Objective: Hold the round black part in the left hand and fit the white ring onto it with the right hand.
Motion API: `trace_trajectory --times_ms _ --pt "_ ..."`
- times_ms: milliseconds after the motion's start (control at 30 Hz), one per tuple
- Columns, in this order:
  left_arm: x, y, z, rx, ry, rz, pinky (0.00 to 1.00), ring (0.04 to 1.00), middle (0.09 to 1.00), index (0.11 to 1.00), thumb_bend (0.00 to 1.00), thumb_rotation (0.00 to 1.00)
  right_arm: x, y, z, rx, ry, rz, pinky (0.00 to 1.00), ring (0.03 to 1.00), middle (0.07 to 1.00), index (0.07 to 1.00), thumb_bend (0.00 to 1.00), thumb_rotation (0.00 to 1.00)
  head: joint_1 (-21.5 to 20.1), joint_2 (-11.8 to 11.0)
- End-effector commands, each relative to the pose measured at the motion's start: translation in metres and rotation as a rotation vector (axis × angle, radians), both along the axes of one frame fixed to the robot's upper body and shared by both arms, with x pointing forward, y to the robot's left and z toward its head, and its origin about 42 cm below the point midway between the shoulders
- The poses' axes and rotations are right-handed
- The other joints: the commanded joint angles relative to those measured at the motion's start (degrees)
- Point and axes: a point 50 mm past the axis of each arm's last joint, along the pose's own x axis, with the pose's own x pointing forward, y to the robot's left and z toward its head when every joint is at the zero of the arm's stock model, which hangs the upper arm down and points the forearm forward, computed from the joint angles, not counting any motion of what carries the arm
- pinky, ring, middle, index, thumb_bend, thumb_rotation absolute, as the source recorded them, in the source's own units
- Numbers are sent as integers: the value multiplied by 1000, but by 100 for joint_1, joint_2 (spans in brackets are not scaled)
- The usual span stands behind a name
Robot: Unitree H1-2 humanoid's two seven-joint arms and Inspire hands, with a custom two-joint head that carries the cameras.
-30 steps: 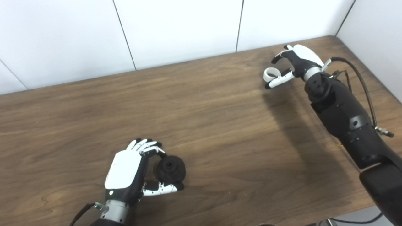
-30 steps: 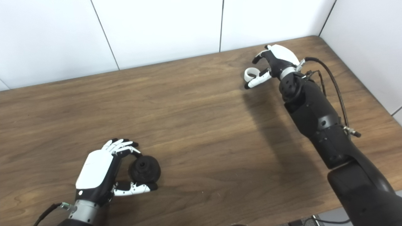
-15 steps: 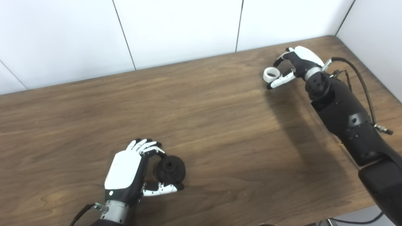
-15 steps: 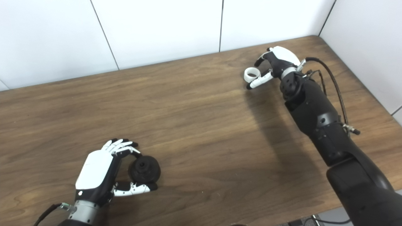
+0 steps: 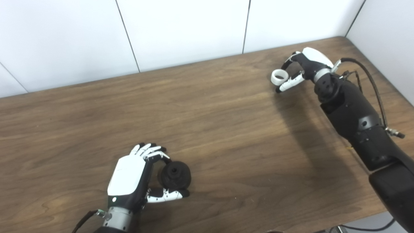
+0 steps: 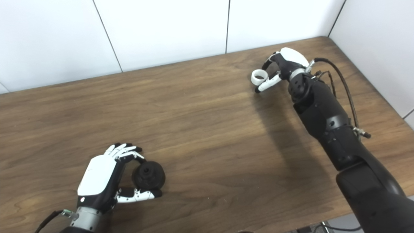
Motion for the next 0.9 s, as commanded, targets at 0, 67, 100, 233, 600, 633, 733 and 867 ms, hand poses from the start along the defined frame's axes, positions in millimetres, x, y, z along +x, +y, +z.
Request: trace_trajectory --times_ms 0,67,100,233,600,633,733,867 --pt "-9 5 -11 52 72 7 937 874 791 484 525 55 10 -2 35 -27 -90 1 920 992 955 676 788 233 13 2" --pt "-9 5 -10 52 74 7 936 874 792 485 525 55 10 -2 34 -26 -90 0 921 993 953 672 789 230 12 7" --pt "-9 5 -10 52 74 6 936 874 792 485 525 55 11 -2 33 -27 -89 -1 920 993 953 670 789 230 12 7" --pt "-9 4 -10 49 70 4 935 874 791 484 525 55 10 0 33 -29 -90 3 920 991 948 667 785 225 23 8" --pt "-9 3 -9 54 71 3 934 874 792 484 525 56 12 3 32 -37 -92 12 899 983 937 662 791 231 50 31" --pt "-9 3 -9 53 72 3 933 873 792 484 525 56 12 4 32 -35 -92 13 898 984 939 663 790 230 50 31" --pt "-10 3 -9 52 77 5 936 877 794 484 525 56 13 6 33 -34 -92 18 895 985 940 664 789 230 63 46" --pt "-10 2 -8 52 78 4 934 875 794 484 525 56 14 7 33 -31 -93 19 882 980 940 665 793 228 96 61"
